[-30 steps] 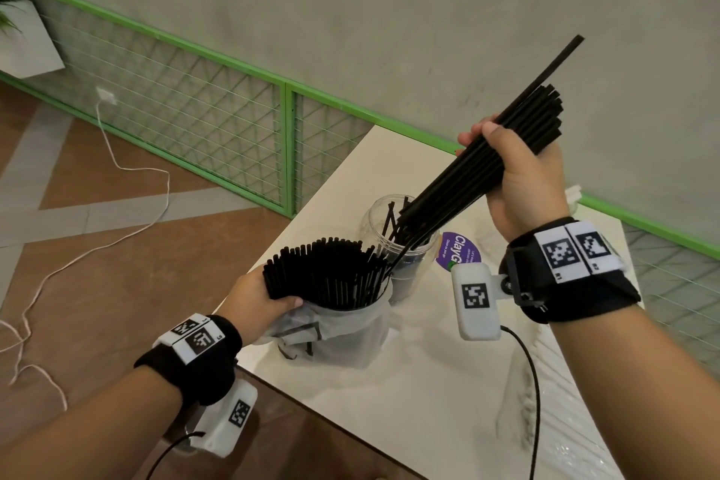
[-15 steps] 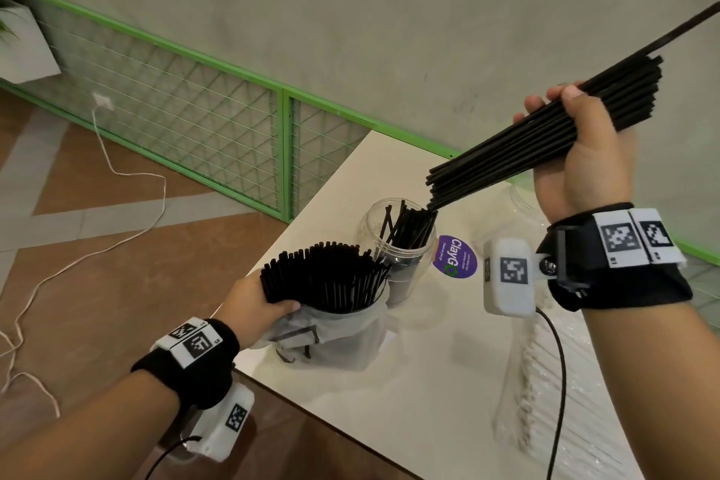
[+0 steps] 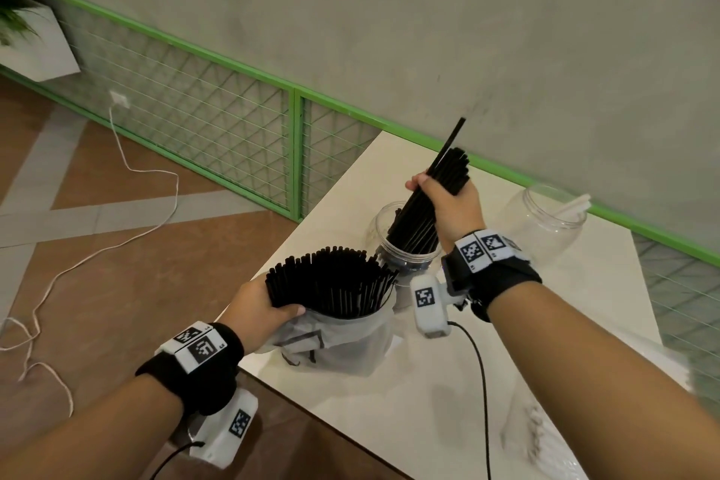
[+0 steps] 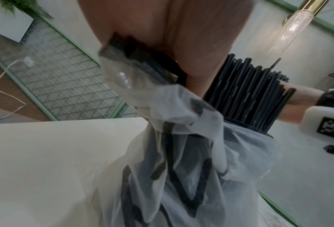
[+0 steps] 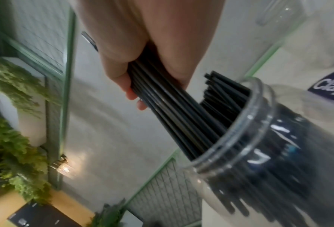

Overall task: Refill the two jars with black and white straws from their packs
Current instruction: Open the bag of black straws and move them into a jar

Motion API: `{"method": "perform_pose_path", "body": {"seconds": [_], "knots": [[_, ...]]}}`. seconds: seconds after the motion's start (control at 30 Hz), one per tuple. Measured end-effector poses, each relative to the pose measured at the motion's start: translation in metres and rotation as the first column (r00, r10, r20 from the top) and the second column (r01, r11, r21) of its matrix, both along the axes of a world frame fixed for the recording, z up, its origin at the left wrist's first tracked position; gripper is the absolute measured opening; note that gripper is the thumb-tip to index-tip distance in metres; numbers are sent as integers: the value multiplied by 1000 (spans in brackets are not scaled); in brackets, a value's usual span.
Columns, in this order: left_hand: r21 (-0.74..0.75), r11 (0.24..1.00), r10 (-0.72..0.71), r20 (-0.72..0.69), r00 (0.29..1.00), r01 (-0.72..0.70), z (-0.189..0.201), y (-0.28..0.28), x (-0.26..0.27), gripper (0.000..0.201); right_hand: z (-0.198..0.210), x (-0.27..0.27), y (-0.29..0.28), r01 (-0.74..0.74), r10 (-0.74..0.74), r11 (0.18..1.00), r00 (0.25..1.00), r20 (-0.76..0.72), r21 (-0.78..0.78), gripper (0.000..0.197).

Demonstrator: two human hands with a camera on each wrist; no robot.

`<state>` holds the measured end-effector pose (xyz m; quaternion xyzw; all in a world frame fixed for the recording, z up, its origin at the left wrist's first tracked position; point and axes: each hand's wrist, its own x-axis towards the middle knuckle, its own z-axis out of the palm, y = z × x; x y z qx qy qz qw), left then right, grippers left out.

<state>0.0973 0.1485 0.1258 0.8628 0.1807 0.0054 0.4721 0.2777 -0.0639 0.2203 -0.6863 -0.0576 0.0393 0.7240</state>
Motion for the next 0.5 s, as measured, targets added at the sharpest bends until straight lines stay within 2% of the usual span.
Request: {"method": "perform_pose_path", "body": {"seconds": [0.07,0.2,0.27,0.5], "knots": [[-4,1000,-1,0,1000,1,-1,1,1,33,-11,0,1,-17,18,998,1000,13,-67,30],[-23,1000,18,-8,1000,-18,-2,2,1,33,-9,4,-6,27,18,967,984,175,-252,56],[-35,999,24,-7,1000,-24,-2,2,1,32,-9,7,-18,48,27,947,973,227,-318,64],[-48,999,20,-24,1000,-22,-1,3,2,35,-32,13,-39,66,4,950,975,223,-304,37]]}}
